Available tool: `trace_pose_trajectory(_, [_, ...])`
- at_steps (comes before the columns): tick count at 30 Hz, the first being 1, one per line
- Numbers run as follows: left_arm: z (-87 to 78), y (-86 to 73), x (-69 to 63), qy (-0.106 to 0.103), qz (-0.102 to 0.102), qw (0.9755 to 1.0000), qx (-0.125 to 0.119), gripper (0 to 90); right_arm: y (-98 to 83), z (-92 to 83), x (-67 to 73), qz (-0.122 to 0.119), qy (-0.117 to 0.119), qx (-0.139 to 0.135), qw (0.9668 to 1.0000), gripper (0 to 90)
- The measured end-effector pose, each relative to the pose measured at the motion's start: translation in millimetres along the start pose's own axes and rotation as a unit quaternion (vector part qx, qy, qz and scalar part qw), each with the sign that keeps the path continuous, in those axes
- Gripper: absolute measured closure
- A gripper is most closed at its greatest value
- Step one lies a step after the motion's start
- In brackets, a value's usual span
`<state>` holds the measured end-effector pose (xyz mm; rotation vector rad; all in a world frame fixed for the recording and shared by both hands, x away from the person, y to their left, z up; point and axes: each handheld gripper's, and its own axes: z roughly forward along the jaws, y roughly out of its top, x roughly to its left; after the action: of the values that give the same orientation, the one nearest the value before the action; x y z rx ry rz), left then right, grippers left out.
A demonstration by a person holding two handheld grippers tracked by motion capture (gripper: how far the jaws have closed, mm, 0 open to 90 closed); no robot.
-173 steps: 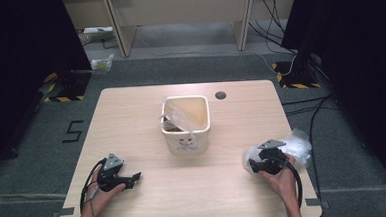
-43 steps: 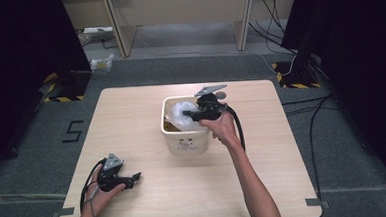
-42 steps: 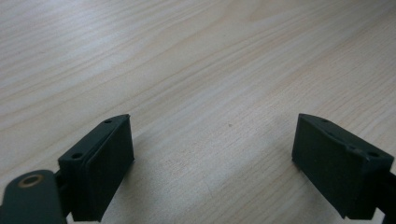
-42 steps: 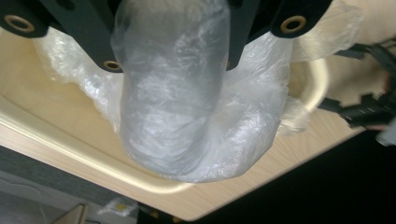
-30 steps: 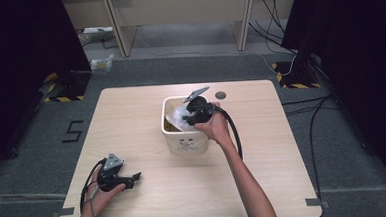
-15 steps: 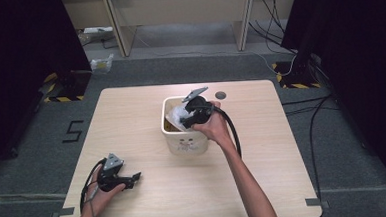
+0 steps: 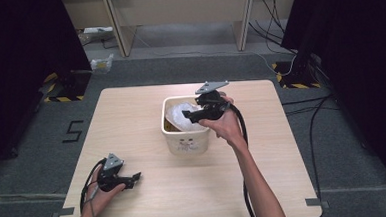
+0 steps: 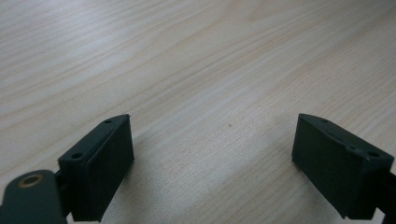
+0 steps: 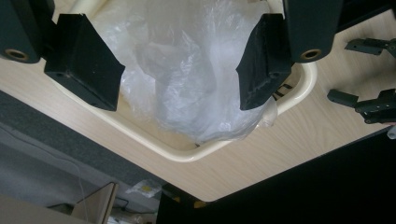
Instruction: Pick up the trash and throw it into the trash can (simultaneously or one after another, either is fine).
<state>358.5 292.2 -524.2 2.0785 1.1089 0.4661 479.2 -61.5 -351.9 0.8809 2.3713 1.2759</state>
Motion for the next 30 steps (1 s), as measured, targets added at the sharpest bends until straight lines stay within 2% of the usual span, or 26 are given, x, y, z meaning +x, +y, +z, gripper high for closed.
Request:
trace_pose_trajectory(9, [-0.1, 0.0, 0.1, -0.001, 0.0, 1.0, 0.001, 11.6, -2.7, -23.2, -3.4, -0.005, -0.021, -0.014, 0.9997, 30.0])
trace_pose_trajectory(30, [-0.1, 0.0, 0.1, 0.0, 0.001, 1.0, 0.001, 11.6, -36.4, -56.3, -33.1, 0.03, -0.072, -0.02, 0.9968, 27.3])
